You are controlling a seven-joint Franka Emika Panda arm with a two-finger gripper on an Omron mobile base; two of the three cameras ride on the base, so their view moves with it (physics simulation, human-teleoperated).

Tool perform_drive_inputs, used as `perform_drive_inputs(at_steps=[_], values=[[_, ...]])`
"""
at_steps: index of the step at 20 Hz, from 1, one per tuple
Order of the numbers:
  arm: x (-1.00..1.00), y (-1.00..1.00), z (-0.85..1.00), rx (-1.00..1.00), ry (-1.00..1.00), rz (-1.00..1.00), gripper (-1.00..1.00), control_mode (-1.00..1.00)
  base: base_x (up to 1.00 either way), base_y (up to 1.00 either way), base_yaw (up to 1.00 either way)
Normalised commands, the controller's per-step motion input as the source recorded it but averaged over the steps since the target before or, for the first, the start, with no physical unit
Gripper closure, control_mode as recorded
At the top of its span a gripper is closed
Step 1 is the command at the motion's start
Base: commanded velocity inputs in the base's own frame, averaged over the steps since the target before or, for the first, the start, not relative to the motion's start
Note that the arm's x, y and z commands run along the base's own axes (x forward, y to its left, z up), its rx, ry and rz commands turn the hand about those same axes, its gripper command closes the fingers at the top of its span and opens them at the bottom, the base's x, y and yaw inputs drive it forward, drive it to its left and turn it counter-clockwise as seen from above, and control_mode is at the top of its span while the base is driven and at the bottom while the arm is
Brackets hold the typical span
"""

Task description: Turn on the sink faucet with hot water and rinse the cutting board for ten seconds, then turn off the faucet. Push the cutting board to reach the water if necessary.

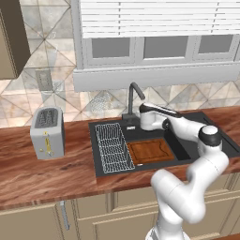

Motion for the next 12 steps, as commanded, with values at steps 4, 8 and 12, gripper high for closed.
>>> perform_drive_inputs(at_steps=[4, 8, 12], values=[[0.0, -0.73, 0.0, 0.01, 0.0, 0.0, -1.0, -1.0, 0.0, 0.0, 0.0], [0.0, -0.76, 0.0, 0.01, 0.0, 0.0, -1.0, -1.0, 0.0, 0.0, 0.0], [0.0, -0.72, 0.0, 0.01, 0.0, 0.0, -1.0, -1.0, 0.0, 0.0, 0.0]])
